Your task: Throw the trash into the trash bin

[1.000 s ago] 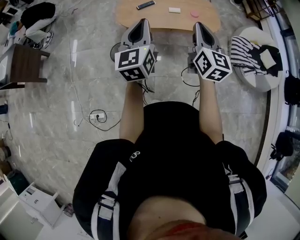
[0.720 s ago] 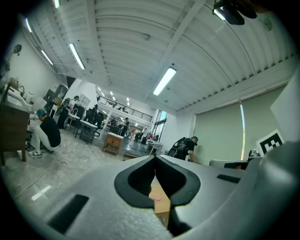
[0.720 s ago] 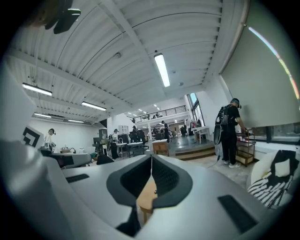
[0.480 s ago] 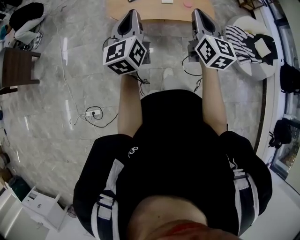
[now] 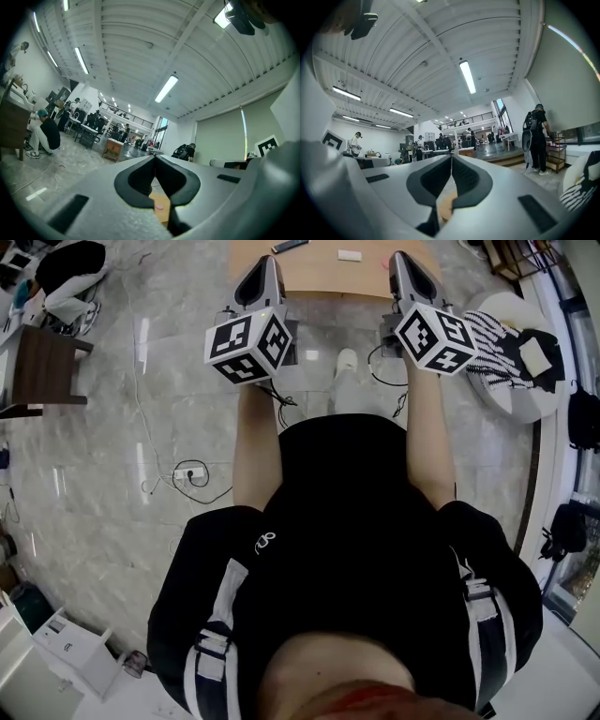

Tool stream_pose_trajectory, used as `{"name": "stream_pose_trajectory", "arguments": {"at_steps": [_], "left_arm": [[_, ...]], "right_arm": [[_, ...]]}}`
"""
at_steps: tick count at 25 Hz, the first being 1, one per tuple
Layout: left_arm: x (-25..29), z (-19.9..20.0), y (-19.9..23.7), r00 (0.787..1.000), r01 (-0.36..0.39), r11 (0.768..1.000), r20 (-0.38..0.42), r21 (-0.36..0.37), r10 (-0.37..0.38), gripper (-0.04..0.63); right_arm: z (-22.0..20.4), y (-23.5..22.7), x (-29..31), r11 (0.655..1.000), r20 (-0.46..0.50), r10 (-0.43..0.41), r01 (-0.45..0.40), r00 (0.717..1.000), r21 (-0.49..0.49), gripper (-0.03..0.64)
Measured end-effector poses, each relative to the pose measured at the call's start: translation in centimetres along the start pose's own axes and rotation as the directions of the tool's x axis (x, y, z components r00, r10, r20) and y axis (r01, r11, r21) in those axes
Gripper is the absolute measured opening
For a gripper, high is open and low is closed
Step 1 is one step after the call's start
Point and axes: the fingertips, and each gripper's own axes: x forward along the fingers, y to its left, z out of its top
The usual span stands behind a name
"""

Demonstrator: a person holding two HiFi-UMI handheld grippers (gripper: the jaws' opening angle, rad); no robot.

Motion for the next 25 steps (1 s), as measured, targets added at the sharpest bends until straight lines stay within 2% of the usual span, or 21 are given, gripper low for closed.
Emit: {"name": "stream_pose_trajectory", "arguments": {"at_steps": [7,13,17,25], "left_arm": [[4.7,-2.2,0.0,0.999,0.028,0.999,-0.024,0.019,-0.028,0.008],[11.7,-3.4,-2.0,0.997,0.054,0.997,-0.056,0.054,-0.051,0.008],[16.7,-4.2,-2.4,0.995,0.051,0.997,-0.088,0.064,-0.046,0.008],[27.7,-6.3,-3.1,0.985,0.056,0.989,-0.168,0.137,-0.033,0.008]], "right_arm": [[-1.5,-4.1,2.4,0.999,0.019,-0.024,0.023,1.0,0.035,0.012],[-1.3,-10.9,5.6,0.991,0.052,-0.08,0.074,0.995,0.113,0.012],[-0.7,-15.2,8.3,0.981,0.11,-0.084,0.063,0.99,0.183,0.011],[-2.2,-22.8,16.9,0.966,0.094,-0.085,0.059,0.992,0.252,0.011]]}}
